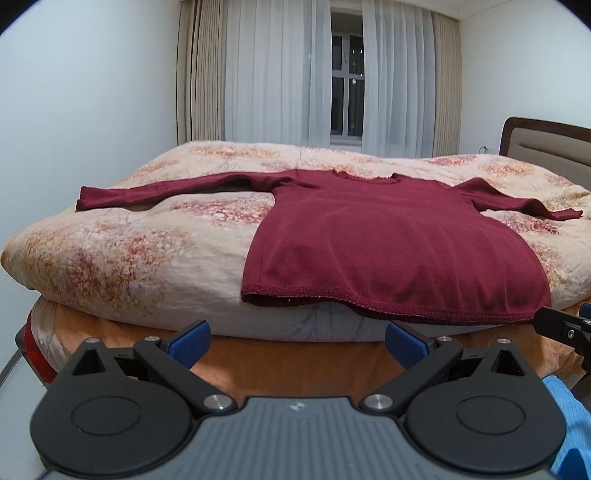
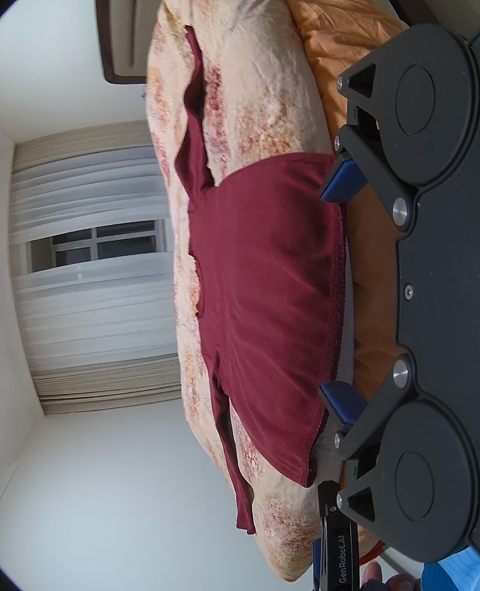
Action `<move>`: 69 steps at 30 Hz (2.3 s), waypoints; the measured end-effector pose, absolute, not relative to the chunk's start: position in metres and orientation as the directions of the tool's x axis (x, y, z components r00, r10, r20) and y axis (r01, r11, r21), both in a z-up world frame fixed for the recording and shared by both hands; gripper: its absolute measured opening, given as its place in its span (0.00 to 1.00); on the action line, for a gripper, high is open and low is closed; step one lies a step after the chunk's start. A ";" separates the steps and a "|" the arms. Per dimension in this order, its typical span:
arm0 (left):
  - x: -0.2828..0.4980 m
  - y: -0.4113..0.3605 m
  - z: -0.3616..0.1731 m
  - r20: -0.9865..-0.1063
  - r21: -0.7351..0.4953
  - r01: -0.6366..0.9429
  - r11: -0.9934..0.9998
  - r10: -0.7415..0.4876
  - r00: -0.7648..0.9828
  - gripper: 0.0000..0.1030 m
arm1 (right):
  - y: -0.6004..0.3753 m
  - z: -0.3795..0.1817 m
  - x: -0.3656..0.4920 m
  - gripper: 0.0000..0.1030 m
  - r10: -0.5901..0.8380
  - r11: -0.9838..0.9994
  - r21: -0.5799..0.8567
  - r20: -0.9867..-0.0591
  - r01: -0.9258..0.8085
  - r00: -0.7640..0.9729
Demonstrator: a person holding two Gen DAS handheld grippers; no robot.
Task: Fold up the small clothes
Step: 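Move the right tool over the sweater sleeve cuff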
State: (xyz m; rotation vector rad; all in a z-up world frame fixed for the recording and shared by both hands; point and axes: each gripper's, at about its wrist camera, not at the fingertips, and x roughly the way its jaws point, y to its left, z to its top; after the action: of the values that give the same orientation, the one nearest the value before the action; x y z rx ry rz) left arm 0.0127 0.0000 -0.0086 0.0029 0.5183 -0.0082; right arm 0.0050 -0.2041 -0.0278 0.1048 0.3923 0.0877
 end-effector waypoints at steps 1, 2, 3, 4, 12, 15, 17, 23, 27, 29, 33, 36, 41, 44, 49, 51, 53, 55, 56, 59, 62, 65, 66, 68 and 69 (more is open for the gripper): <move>0.016 0.000 -0.007 -0.503 -0.002 0.010 1.000 -0.009 0.864 1.00 | -0.207 -0.028 0.008 1.00 0.116 0.989 0.134 -0.387 -0.069 0.915; 0.020 0.002 -0.006 -0.509 -0.007 0.012 1.000 -0.014 0.861 1.00 | -0.209 -0.029 0.012 1.00 0.128 0.986 0.150 -0.397 -0.073 0.909; 0.025 0.003 -0.004 -0.513 -0.013 0.014 1.000 -0.019 0.858 1.00 | -0.212 -0.028 0.015 1.00 0.139 0.983 0.168 -0.405 -0.076 0.903; 0.029 0.003 -0.002 -0.515 -0.018 0.014 1.000 -0.021 0.857 1.00 | -0.215 -0.028 0.019 1.00 0.148 0.979 0.187 -0.411 -0.076 0.899; 0.075 -0.001 0.025 -0.504 -0.005 0.003 1.000 -0.005 0.864 1.00 | -0.236 -0.009 0.050 1.00 0.120 0.974 0.225 -0.408 -0.027 0.905; 0.096 -0.006 0.032 -0.518 -0.006 -0.007 1.000 0.003 0.855 1.00 | -0.243 -0.001 0.065 1.00 0.085 0.978 0.210 -0.406 0.003 0.910; 0.111 -0.009 0.035 -0.531 0.005 -0.024 1.000 0.023 0.847 1.00 | -0.250 0.003 0.076 1.00 0.064 0.980 0.198 -0.404 0.019 0.913; 0.151 -0.016 0.034 -0.578 0.065 -0.073 0.995 0.097 0.810 1.00 | -0.275 0.005 0.108 1.00 0.031 0.975 0.213 -0.404 0.061 0.914; 0.170 -0.018 0.036 -0.589 0.029 -0.079 0.996 0.080 0.804 1.00 | -0.291 0.005 0.126 1.00 0.007 0.971 0.221 -0.406 0.091 0.914; 0.180 -0.022 0.037 -0.589 0.028 -0.080 0.996 0.081 0.804 1.00 | -0.299 0.005 0.135 1.00 -0.006 0.969 0.223 -0.408 0.106 0.913; 0.200 -0.033 0.037 -0.584 0.043 -0.077 0.996 0.087 0.807 1.00 | -0.312 0.005 0.153 1.00 -0.033 0.969 0.211 -0.410 0.130 0.911; 0.219 -0.042 0.034 -0.592 0.051 -0.067 0.996 0.085 0.801 1.00 | -0.321 0.004 0.168 1.00 -0.053 0.970 0.195 -0.412 0.145 0.910; 0.251 -0.059 0.029 -0.583 0.047 -0.055 0.997 0.072 0.809 1.00 | -0.338 0.001 0.196 1.00 -0.088 0.970 0.171 -0.421 0.174 0.903; 0.269 -0.068 0.025 -0.576 0.036 -0.048 0.998 0.060 0.815 1.00 | -0.348 0.000 0.211 1.00 -0.110 0.969 0.156 -0.423 0.192 0.899; 0.295 -0.091 0.016 -0.556 0.054 -0.011 0.998 0.039 0.830 1.00 | -0.363 -0.003 0.233 1.00 -0.150 0.967 0.125 -0.423 0.222 0.894; 0.303 -0.099 0.011 -0.555 0.069 0.005 0.998 0.034 0.831 1.00 | -0.369 -0.003 0.239 1.00 -0.179 0.964 0.110 -0.414 0.244 0.892; 0.308 -0.105 0.004 -0.556 0.075 0.013 0.997 0.031 0.830 1.00 | -0.374 -0.003 0.245 1.00 -0.199 0.961 0.098 -0.411 0.260 0.890; 0.312 -0.108 -0.004 -0.563 0.084 0.016 0.996 0.034 0.826 1.00 | -0.380 -0.004 0.250 1.00 -0.211 0.959 0.086 -0.411 0.268 0.887; 0.313 -0.109 -0.009 -0.567 0.090 0.016 0.996 0.038 0.823 1.00 | -0.382 -0.004 0.253 1.00 -0.217 0.959 0.079 -0.413 0.272 0.884; 0.313 -0.108 -0.017 -0.571 0.080 0.017 0.997 0.032 0.820 1.00 | -0.391 -0.006 0.259 1.00 -0.221 0.960 0.065 -0.420 0.272 0.880; 0.314 -0.103 -0.021 -0.575 0.054 0.016 0.998 0.018 0.818 1.00 | -0.400 -0.009 0.265 1.00 -0.209 0.964 0.063 -0.430 0.260 0.878; 0.314 -0.101 -0.025 -0.577 0.045 0.017 0.999 0.013 0.817 1.00 | -0.410 -0.011 0.272 1.00 -0.206 0.964 0.060 -0.440 0.257 0.874; 0.314 -0.101 -0.027 -0.577 0.046 0.017 0.999 0.013 0.817 1.00 | -0.414 -0.011 0.274 1.00 -0.201 0.965 0.062 -0.442 0.253 0.874; 0.315 -0.101 -0.029 -0.577 0.049 0.017 0.999 0.015 0.817 1.00 | -0.428 -0.008 0.280 1.00 -0.197 0.964 0.073 -0.447 0.255 0.872; 0.315 -0.101 -0.030 -0.577 0.051 0.017 0.999 0.015 0.816 1.00 | -0.438 -0.006 0.285 1.00 -0.198 0.960 0.089 -0.451 0.264 0.870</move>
State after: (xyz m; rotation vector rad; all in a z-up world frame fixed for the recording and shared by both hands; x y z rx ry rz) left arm 0.3152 -0.1011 -0.0298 0.0544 0.6156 -0.0010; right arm 0.2845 -0.4375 -0.0063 0.1498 0.4548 -0.2425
